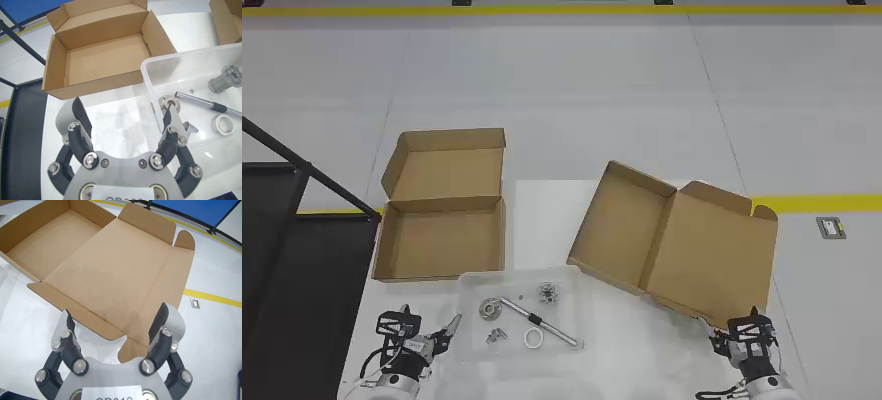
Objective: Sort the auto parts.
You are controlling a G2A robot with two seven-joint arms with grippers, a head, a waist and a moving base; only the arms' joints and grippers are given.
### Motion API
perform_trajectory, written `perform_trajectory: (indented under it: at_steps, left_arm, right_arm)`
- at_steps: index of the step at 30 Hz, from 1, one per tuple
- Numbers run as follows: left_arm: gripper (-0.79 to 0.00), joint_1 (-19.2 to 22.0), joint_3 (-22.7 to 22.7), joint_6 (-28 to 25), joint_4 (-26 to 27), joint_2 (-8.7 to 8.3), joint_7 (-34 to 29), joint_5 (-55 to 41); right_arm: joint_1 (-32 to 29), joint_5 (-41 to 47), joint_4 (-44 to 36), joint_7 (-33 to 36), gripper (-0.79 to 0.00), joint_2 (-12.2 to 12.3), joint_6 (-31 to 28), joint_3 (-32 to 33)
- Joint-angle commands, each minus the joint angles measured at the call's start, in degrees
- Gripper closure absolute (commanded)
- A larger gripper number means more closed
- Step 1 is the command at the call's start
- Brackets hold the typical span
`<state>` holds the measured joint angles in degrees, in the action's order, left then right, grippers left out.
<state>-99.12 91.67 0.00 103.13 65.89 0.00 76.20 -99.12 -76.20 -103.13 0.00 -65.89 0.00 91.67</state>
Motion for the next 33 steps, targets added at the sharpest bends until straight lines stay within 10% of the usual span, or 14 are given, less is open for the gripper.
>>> perform_trajectory:
  at_steps: [1,12,20,27,33]
  left_arm:
    - [-0.784,0.0,0.0,0.0,0.0,0.00,0.0,0.0]
    - [-0.785,0.0,0.0,-0.4,0.1,0.01,0.1,-0.2]
    - [-0.785,-4.8,5.7,-10.6,3.5,-0.40,8.5,-5.5]
    - [-0.785,-7.6,12.0,-24.4,3.2,-1.06,9.2,-15.0]
    - [-0.785,-7.8,13.4,-25.1,3.1,-1.12,8.3,-16.2]
  right_arm:
    - [0.0,0.0,0.0,0.0,-0.785,0.0,0.0,0.0]
    - [0.1,-0.2,-0.2,-0.4,-0.785,0.0,0.2,0.0]
    - [-3.3,-10.6,-12.0,-4.4,-0.785,0.3,-5.4,-1.7]
    - [1.4,-24.8,-23.4,6.0,-0.785,0.8,-18.8,-11.6]
    - [8.5,-29.7,-24.7,14.5,-0.785,0.0,-19.5,-19.8]
